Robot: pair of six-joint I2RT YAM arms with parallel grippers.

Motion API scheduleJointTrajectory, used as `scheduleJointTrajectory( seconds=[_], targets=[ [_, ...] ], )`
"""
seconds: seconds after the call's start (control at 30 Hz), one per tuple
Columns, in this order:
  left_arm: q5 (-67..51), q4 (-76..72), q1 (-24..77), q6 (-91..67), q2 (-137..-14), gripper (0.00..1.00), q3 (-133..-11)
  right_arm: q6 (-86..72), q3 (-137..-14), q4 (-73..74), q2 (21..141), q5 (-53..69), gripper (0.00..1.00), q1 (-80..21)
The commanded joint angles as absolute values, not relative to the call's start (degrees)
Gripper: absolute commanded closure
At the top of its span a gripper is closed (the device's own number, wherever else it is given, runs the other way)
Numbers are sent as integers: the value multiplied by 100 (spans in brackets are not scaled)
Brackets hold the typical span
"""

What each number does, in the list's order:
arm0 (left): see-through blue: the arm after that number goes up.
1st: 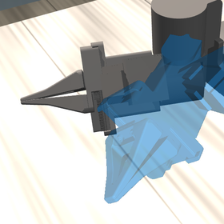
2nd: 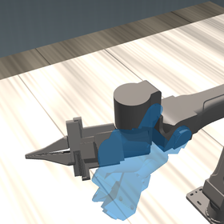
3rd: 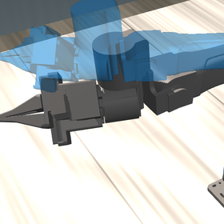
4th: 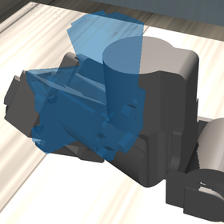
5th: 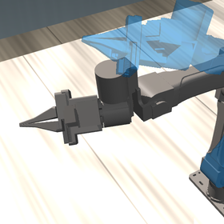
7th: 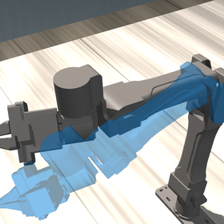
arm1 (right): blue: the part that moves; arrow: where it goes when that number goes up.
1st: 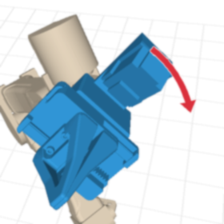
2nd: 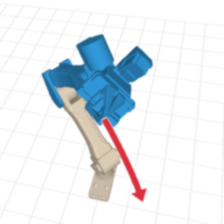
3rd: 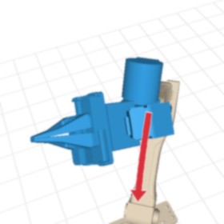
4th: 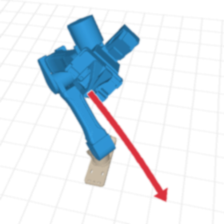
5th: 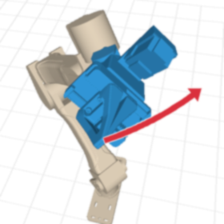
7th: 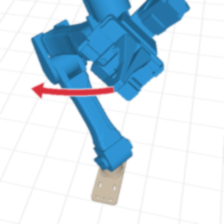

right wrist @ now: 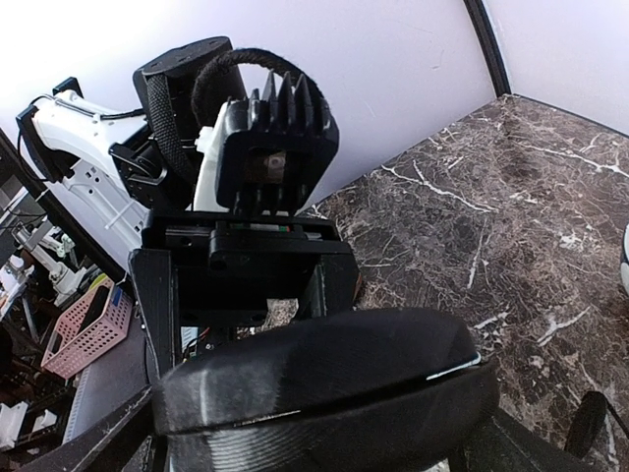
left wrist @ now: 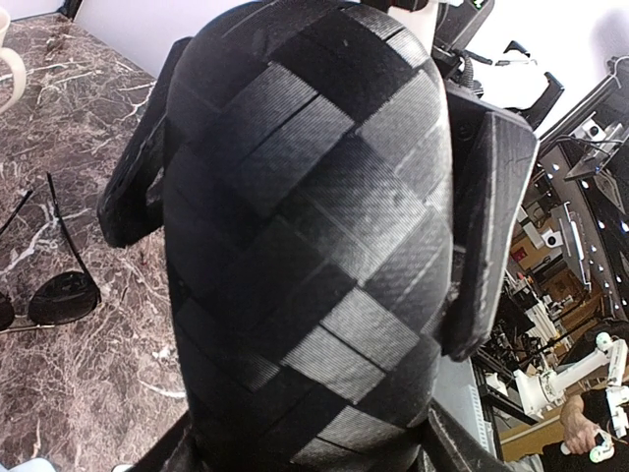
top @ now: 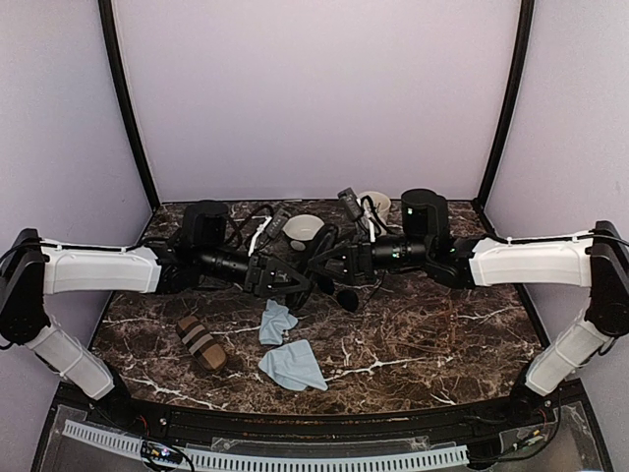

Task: Organize the sunglasses
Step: Pass from the left arm to the right

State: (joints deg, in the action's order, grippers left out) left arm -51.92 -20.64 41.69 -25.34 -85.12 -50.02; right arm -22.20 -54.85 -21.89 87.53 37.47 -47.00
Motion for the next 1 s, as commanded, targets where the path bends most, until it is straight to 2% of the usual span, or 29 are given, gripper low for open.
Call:
scheduleJointTrajectory(
  seconds=[0.0,0.63,0.67,0.73,0.77,0.87,0.97],
  targets=[
    [-5421,-2602,4188,-2707,-8404,100,-4850,-2259,-5394,-2557,8592,3817,3,-4753],
    [-5548,-3081,4192,-2971,-8358,100,-4580,-2271,-5295,-2708,8609,3833,4,-4740],
    [-5528,-3080,4197,-2971,-8358,100,-4570,-2164,-5312,-2674,8615,4366,37,-4738],
    [-5401,-2972,4190,-2933,-8347,100,-4590,-2127,-5358,-2567,8637,4387,42,-4742],
    [-5335,-2824,4192,-2868,-8343,100,-4622,-2112,-5384,-2511,8660,4348,41,-4742],
    [-4966,-2332,4197,-2577,-8305,100,-4739,-2110,-5424,-2289,8682,3972,14,-4729],
    [-4207,-1622,4192,-2322,-8219,100,-4935,-2125,-5546,-1960,8725,3552,5,-4695]
  ],
)
